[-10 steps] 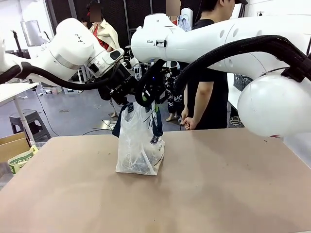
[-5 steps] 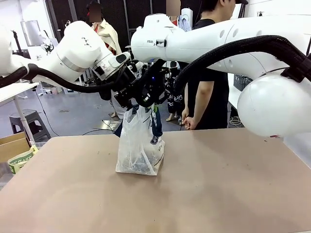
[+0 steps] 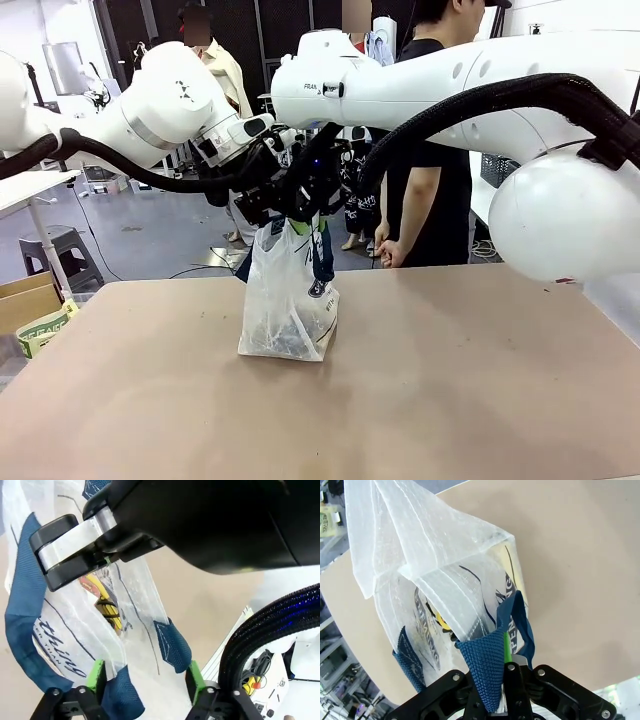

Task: Transfer purchased items from the store into the shopping bag.
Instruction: Move the Reusable shopping bag to the right side of the table.

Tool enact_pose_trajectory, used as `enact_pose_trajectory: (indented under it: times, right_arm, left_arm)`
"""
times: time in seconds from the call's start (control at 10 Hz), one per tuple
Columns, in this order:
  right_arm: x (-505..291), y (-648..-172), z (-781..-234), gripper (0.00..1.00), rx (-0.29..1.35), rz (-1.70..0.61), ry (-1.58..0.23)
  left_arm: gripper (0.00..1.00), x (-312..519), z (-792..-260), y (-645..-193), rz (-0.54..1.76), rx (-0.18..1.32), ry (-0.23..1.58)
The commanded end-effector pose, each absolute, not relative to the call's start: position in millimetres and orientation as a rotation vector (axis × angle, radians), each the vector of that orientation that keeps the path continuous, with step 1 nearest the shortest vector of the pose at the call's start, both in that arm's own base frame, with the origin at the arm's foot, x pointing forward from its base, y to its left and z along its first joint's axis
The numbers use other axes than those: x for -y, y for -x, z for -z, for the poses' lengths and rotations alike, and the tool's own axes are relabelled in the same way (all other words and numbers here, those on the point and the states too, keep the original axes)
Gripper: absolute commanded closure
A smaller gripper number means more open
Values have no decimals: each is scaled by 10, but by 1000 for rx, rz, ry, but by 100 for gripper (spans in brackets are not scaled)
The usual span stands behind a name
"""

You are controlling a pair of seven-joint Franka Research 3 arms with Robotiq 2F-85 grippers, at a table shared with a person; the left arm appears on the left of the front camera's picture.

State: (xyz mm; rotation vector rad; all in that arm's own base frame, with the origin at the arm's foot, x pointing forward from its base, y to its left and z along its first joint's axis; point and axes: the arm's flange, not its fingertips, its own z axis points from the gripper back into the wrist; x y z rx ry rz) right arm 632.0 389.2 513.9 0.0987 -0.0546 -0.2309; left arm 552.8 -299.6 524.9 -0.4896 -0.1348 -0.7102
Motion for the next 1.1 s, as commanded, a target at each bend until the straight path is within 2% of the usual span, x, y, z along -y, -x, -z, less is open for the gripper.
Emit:
enact_pose_trajectory:
  times: [0.0,0.2,0.3,0.5,1.0]
  right_arm:
    - [-3985,-6367,-5182,100,46,248,-130]
    - [-3973,-6379,-5195,100,43,253,-140]
    - [-3966,-6389,-5200,100,41,257,-144]
    - [-3954,-6397,-5211,100,34,257,-149]
    - [-3897,-6443,-5201,100,-1,254,-173]
  left_arm:
    - [53,3108,-5251,-5511,722,113,460]
    - [88,3103,-5247,-5499,729,109,419]
    - [100,3088,-5257,-5492,729,105,408]
    - [100,3045,-5266,-5468,718,96,405]
    - [100,2920,-5353,-5454,667,183,476]
